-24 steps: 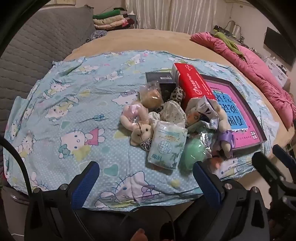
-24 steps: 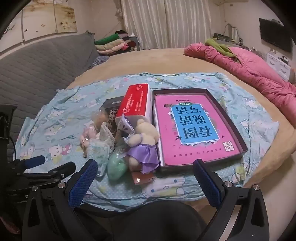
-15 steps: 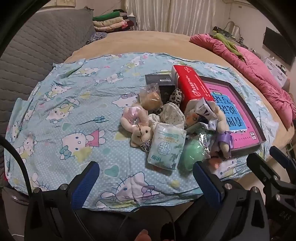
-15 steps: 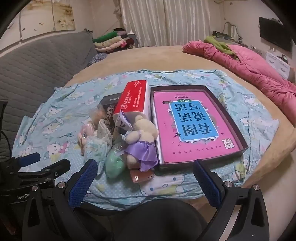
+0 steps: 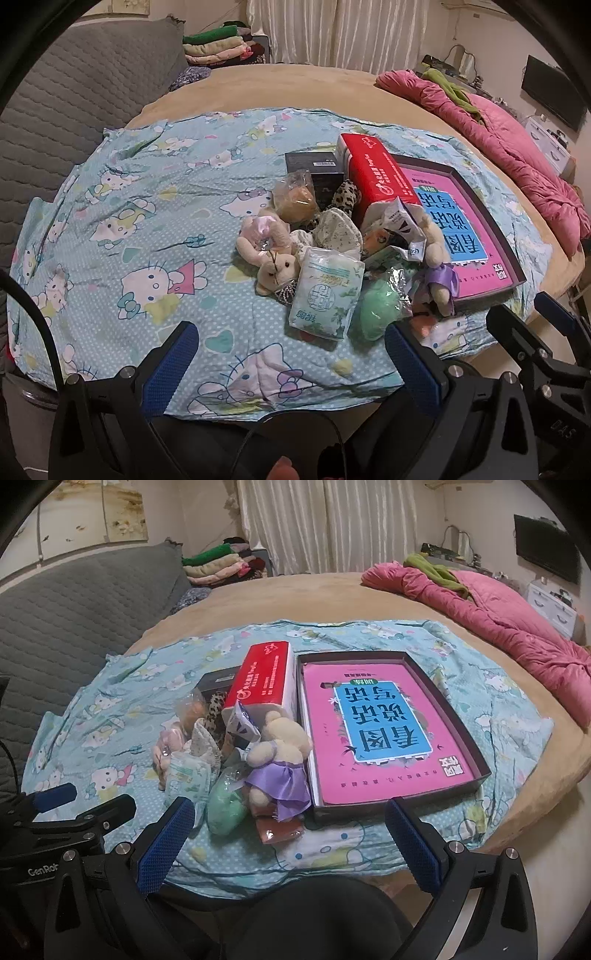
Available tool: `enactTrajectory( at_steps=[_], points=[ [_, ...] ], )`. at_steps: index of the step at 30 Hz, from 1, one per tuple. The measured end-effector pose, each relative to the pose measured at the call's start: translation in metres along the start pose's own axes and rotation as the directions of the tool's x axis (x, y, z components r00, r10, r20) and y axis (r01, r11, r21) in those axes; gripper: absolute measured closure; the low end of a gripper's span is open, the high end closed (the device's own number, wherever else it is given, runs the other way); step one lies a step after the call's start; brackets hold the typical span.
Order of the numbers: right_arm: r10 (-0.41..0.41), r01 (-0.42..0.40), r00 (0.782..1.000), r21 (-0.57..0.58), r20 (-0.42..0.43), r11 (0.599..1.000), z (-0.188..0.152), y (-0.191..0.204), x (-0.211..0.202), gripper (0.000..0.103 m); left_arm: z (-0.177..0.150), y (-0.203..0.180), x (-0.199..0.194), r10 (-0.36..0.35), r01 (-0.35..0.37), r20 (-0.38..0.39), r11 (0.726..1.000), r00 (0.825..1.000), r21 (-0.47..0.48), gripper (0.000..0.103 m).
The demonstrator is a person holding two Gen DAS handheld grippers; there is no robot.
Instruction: Organize soft objects
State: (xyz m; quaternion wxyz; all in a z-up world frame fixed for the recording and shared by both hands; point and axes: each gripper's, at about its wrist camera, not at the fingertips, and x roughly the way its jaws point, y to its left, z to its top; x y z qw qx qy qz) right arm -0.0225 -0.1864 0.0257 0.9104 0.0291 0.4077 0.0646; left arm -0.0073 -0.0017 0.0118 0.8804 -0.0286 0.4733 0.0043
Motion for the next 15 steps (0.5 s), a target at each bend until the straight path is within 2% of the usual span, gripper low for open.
enactTrajectory(
  at_steps=[15],
  points=[
    [-0.008,0.008,1.000,-0.002,0.000,1.000,0.0002,0.0000,-0.0021,0.000,-0.0006,-0.0020,-0.0013,-0.004,0.004,-0.002,1.000,1.000,0.000,0.001]
  ],
)
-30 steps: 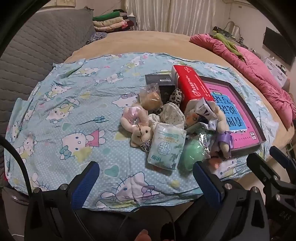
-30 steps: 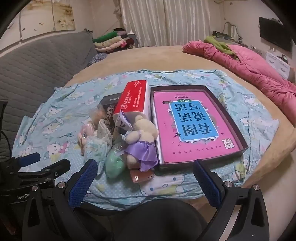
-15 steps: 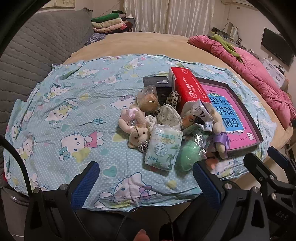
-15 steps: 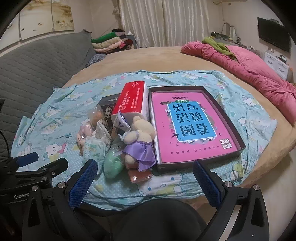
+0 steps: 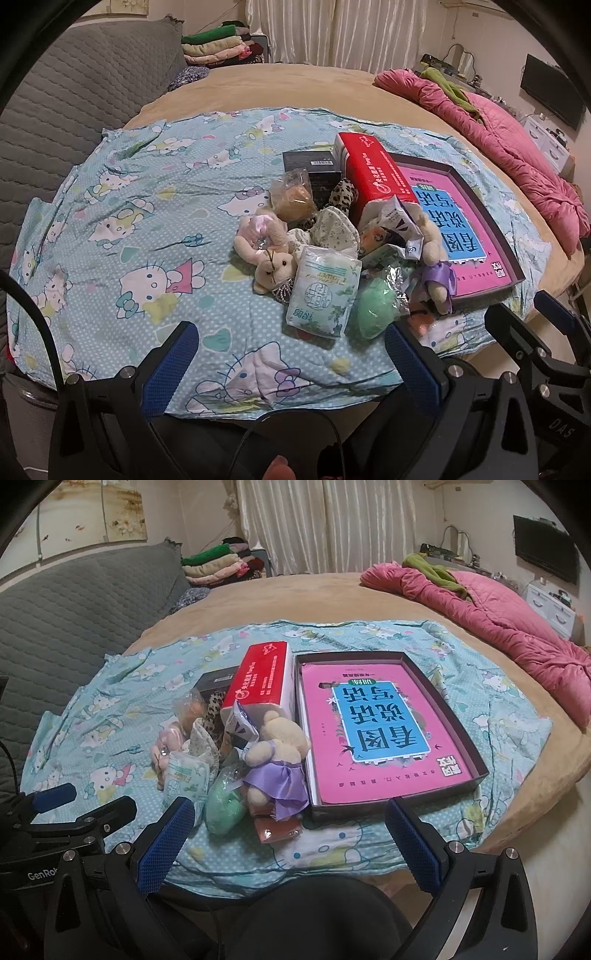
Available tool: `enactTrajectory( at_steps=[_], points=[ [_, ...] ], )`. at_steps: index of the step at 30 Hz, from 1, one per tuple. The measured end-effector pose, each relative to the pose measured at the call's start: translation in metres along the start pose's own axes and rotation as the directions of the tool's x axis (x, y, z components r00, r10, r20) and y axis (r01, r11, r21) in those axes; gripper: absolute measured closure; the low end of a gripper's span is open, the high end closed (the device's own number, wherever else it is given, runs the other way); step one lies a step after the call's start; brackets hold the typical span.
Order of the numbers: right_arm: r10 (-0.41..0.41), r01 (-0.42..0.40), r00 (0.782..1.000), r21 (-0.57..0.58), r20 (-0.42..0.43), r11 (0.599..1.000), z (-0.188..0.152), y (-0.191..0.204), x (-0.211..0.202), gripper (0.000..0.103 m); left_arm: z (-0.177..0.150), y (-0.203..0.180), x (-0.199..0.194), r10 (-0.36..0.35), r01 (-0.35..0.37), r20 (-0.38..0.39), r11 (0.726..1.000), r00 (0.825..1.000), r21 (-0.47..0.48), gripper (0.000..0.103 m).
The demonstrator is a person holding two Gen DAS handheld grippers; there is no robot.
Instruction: Organize soft objects
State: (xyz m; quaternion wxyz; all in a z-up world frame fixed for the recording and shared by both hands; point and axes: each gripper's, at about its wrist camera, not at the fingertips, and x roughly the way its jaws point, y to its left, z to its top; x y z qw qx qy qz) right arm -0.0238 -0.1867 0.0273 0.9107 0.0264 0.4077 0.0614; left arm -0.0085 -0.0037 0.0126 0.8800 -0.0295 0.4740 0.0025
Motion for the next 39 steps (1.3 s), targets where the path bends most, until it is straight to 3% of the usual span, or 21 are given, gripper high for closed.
enactTrajectory(
  at_steps=[30,39],
  points=[
    [-0.001,0.001,1.000,0.002,-0.015,1.000,-0.003,-0.002,0.005,0.000,-0.003,0.000,0.007,-0.031,0.031,-0.007,1.000,1.000,-0.001,0.001],
    [-0.005,0.005,1.000,0.011,-0.023,1.000,-0.003,-0.006,0.011,0.000,-0.003,0.010,0.023,-0.086,0.084,-0.043,0.995,0.995,-0.048,0.001]
  ],
)
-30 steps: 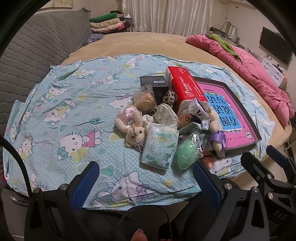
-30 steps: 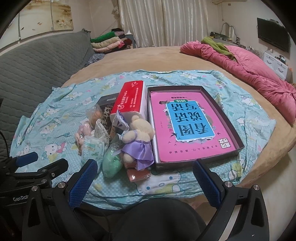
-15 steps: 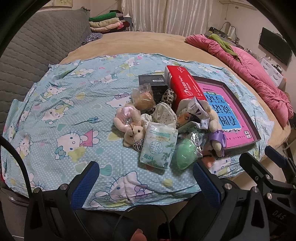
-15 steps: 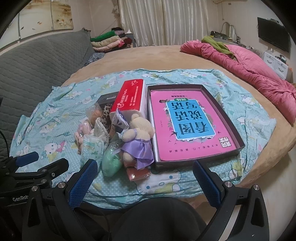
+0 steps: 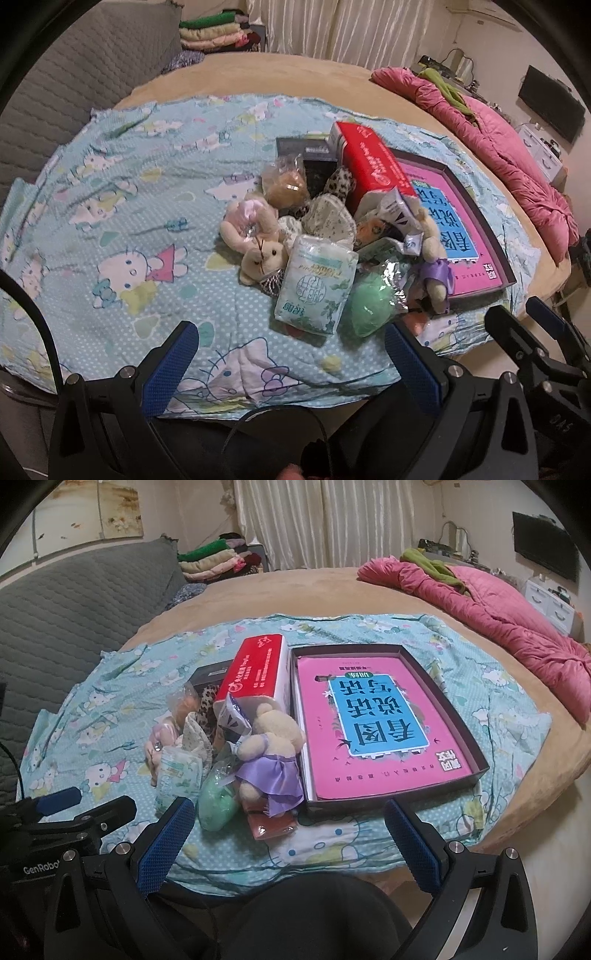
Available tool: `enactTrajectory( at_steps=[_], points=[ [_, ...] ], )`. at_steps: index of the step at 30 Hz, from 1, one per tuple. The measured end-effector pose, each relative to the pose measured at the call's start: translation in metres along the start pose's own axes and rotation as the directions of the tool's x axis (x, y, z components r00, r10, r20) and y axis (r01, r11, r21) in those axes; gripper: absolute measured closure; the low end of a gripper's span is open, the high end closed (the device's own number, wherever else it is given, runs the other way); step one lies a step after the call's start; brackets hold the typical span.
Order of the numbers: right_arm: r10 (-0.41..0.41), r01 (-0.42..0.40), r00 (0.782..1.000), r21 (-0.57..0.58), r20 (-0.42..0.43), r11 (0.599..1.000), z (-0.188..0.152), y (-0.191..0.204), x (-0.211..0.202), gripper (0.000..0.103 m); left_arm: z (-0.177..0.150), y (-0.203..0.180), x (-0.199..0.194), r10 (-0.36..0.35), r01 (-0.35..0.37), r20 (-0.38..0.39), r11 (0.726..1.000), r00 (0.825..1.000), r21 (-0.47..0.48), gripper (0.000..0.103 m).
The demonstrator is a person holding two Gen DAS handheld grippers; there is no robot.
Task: Organize soft objects
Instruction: 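Grasp the purple-dressed plush bear with the right gripper while the left gripper grasps the white tissue packet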
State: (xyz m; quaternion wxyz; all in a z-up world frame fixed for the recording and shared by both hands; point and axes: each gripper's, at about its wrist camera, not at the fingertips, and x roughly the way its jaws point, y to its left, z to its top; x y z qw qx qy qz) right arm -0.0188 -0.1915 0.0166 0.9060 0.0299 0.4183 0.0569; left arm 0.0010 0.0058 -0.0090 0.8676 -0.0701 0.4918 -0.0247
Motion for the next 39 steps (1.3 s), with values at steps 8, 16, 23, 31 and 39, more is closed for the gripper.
enactTrajectory(
  at_steps=[8,16,23,31,39],
  points=[
    [-0.003,0.004,1.000,0.019,-0.028,1.000,0.004,-0.008,0.017,0.000,0.002,0.002,0.034,0.005,-0.005,-0.060,1.000,0.998,0.003,0.001],
    [-0.004,0.005,0.997,0.013,-0.082,1.000,0.017,-0.009,0.051,0.000,0.004,-0.004,0.064,0.029,-0.026,-0.093,0.999,0.995,0.031,0.001],
    [-0.020,0.018,0.996,-0.025,-0.090,1.000,0.029,-0.001,0.075,0.001,0.007,0.003,0.075,0.006,-0.007,-0.105,1.000,0.994,-0.001,0.002],
    [-0.034,0.028,0.992,-0.049,-0.119,0.998,0.035,0.003,0.099,0.010,0.010,0.007,0.086,0.000,-0.003,-0.121,1.000,0.993,-0.019,0.002],
    [0.033,-0.040,0.987,-0.047,-0.155,0.998,0.036,0.003,0.116,0.060,0.011,0.008,0.095,-0.007,0.004,-0.129,1.000,0.992,-0.023,0.011]
  ],
)
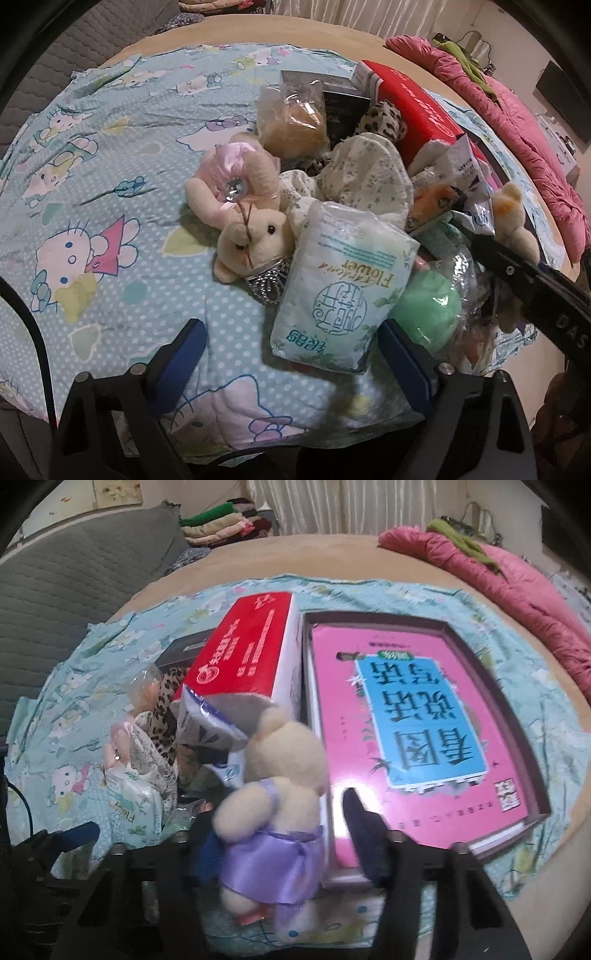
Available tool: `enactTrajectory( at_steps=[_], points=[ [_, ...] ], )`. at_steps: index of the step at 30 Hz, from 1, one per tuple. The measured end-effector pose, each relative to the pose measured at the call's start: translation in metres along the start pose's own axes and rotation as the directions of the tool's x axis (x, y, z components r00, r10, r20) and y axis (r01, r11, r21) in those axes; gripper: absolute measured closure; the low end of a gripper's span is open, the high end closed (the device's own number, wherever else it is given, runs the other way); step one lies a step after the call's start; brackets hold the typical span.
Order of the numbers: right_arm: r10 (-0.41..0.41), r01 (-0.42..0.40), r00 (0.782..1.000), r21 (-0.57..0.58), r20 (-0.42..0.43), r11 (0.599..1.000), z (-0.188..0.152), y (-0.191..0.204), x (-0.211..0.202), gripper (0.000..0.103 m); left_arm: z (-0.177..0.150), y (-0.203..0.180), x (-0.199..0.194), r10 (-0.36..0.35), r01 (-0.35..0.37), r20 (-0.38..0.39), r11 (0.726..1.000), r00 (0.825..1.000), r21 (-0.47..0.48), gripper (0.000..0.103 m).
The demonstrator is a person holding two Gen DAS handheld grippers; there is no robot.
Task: Organize soft objects
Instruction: 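Grasp the purple-dressed plush bear with the right gripper while the left gripper grasps the white tissue packet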
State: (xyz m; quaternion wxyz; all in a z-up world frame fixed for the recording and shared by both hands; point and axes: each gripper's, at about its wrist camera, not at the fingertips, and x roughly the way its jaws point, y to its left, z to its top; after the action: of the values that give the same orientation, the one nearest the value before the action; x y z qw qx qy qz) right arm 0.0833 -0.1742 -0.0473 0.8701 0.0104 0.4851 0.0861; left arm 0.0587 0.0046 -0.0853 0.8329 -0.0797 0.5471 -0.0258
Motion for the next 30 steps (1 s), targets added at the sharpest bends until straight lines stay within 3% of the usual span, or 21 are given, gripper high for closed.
enactTrajectory(
  at_steps=[3,10,13,22,30],
  points=[
    [0.021,-0.022,1.000,0.012,0.020,1.000,0.000,-0.002,-0.003,0.062,-0.001,-0.001,0.000,-0.012,0.012,0.004,1.000,1.000,0.000,0.017],
    [0.058,-0.067,0.991,0.076,0.119,0.995,-0.001,-0.015,-0.023,0.064,-0.001,0.000,0.002,-0.106,0.105,-0.005,0.994,0.994,-0.029,0.047],
    [0.065,-0.077,0.989,0.091,0.132,0.993,-0.002,-0.018,-0.029,0.064,-0.002,0.003,0.002,-0.122,0.122,0.002,0.992,0.992,-0.040,0.052],
    [0.116,-0.122,0.992,0.101,0.057,0.987,-0.009,-0.020,-0.024,0.064,-0.004,0.017,-0.009,-0.207,0.207,0.016,0.975,0.978,-0.084,0.055],
    [0.102,-0.099,0.994,0.095,-0.030,0.991,-0.016,-0.020,-0.015,0.063,-0.009,0.011,-0.009,-0.217,0.215,-0.018,0.974,0.976,-0.070,0.055]
  ],
)
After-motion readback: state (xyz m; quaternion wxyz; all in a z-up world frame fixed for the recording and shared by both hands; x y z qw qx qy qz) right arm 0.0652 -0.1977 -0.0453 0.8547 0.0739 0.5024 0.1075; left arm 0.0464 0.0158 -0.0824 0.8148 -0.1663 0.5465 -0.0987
